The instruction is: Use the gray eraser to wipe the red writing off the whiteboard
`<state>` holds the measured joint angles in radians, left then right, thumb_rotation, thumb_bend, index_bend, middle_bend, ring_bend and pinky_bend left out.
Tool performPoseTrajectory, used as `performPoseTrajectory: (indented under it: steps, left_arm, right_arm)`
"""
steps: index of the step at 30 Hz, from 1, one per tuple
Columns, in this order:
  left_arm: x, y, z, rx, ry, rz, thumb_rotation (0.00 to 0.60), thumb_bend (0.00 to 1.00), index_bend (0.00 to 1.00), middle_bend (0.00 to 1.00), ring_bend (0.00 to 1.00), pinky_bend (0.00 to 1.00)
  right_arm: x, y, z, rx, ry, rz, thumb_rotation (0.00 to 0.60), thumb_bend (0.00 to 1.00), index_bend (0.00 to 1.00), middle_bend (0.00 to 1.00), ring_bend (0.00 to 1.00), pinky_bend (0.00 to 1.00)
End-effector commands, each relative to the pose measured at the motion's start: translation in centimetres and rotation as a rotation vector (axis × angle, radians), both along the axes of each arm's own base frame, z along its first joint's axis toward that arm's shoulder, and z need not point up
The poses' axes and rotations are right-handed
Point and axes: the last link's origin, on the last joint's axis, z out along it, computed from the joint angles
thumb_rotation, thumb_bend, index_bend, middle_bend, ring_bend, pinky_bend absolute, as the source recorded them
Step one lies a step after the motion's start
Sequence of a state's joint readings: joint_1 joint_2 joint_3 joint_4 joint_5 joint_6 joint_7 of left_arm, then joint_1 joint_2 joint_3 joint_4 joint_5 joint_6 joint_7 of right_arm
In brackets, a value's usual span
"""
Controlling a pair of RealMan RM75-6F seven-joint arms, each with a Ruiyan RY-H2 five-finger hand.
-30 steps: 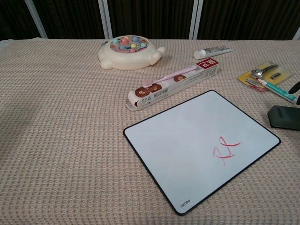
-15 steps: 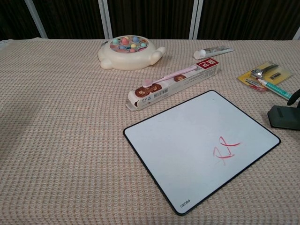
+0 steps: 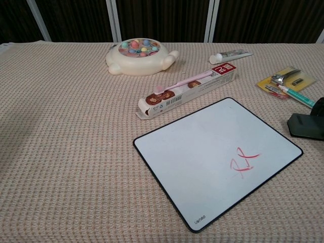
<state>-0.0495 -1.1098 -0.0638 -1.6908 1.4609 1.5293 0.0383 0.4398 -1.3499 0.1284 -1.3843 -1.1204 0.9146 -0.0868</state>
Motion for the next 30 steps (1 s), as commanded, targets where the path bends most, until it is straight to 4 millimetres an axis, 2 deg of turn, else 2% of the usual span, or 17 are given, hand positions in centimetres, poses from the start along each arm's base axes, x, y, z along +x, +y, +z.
performPoseTrajectory:
  steps: [1, 6, 10, 19, 30]
  left_arm:
    - [0.0, 0.0, 0.0, -0.001, 0.0, 0.002, 0.6, 0.64, 0.16, 0.09, 0.02, 0.0]
    - [0.0, 0.0, -0.1, -0.003, 0.0, 0.002, 0.6, 0.64, 0.16, 0.09, 0.02, 0.0]
    - [0.0, 0.0, -0.1, -0.004, 0.0, 0.002, 0.6, 0.64, 0.16, 0.09, 0.02, 0.0]
    - [0.0, 0.0, 0.0, -0.001, -0.004, 0.004, 0.6, 0.64, 0.16, 0.09, 0.02, 0.0]
    - [-0.1, 0.0, 0.3, 0.002, -0.011, 0.001, 0.6, 0.64, 0.16, 0.09, 0.02, 0.0]
  right_arm:
    - [0.5, -0.2, 0.4, -0.013, -0.015, 0.018, 0.6, 0.41, 0.41, 0.44, 0.41, 0.27]
    - [2.0, -0.6, 1.4, -0.03, -0.041, 0.071, 0.6, 0.41, 0.41, 0.44, 0.42, 0.27]
    - [3.4, -0.6, 1.3, -0.004, -0.033, 0.118, 0.6, 0.41, 0.41, 0.44, 0.42, 0.27]
    - [7.2, -1.0, -1.1, 0.066, -0.047, 0.209, 0.6, 0.41, 0.41, 0.44, 0.42, 0.27]
    - [10.8, -0.7, -4.8, 0.137, -0.04, 0.296, 0.6, 0.41, 0.41, 0.44, 0.42, 0.27]
